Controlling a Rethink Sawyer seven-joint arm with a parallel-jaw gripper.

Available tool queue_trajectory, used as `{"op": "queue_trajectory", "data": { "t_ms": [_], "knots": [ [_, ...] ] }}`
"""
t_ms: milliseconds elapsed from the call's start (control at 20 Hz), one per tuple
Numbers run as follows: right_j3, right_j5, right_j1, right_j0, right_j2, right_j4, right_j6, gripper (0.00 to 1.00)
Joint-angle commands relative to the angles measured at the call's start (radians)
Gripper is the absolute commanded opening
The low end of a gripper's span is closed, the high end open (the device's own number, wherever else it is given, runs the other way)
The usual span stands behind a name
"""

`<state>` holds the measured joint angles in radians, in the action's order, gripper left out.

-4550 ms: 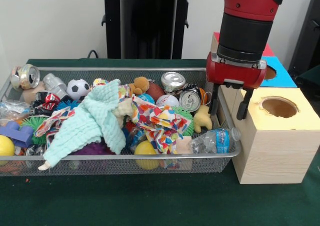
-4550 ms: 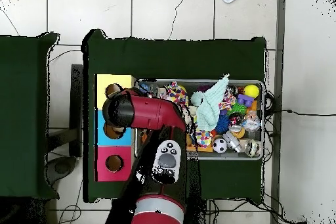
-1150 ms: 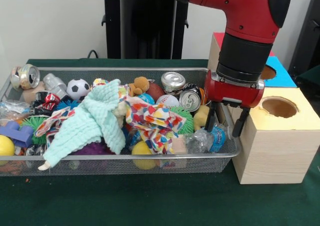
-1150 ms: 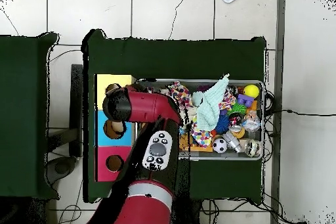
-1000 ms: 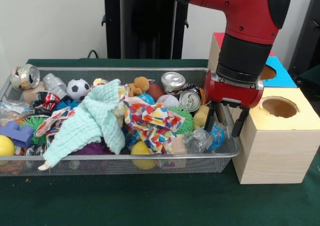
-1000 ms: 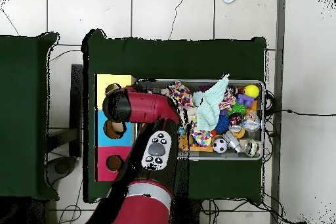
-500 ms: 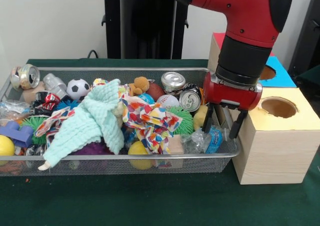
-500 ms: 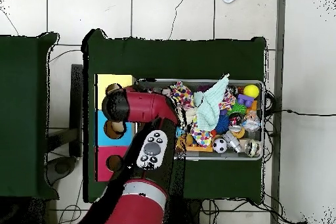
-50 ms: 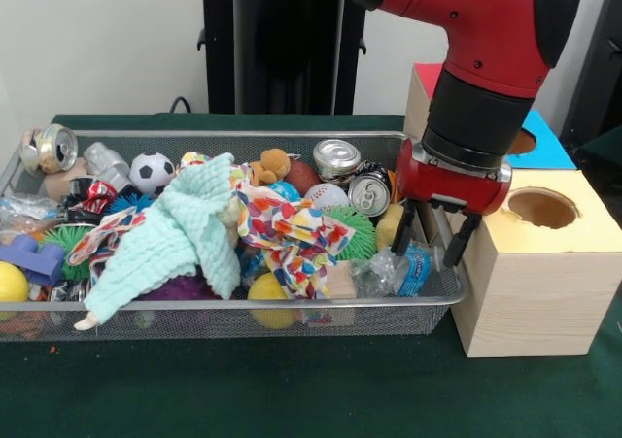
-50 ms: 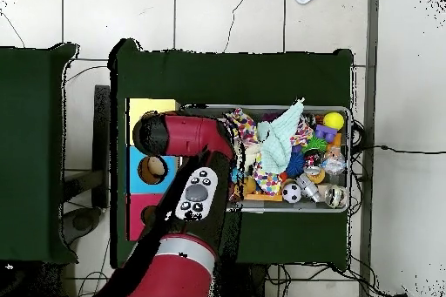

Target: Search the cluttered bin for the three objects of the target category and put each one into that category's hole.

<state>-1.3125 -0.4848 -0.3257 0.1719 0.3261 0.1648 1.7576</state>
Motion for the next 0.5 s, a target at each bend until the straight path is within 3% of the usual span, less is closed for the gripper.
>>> {"op": "queue_trajectory", "data": {
  "t_ms": [50,500],
  "knots": [
    [-0.010,-0.166,0.144,0.035,-0.033,-0.071,0.099,1.00],
    [-0.010,-0.078,0.188,0.048,-0.005,-0.067,0.121,1.00]
  ]
}}
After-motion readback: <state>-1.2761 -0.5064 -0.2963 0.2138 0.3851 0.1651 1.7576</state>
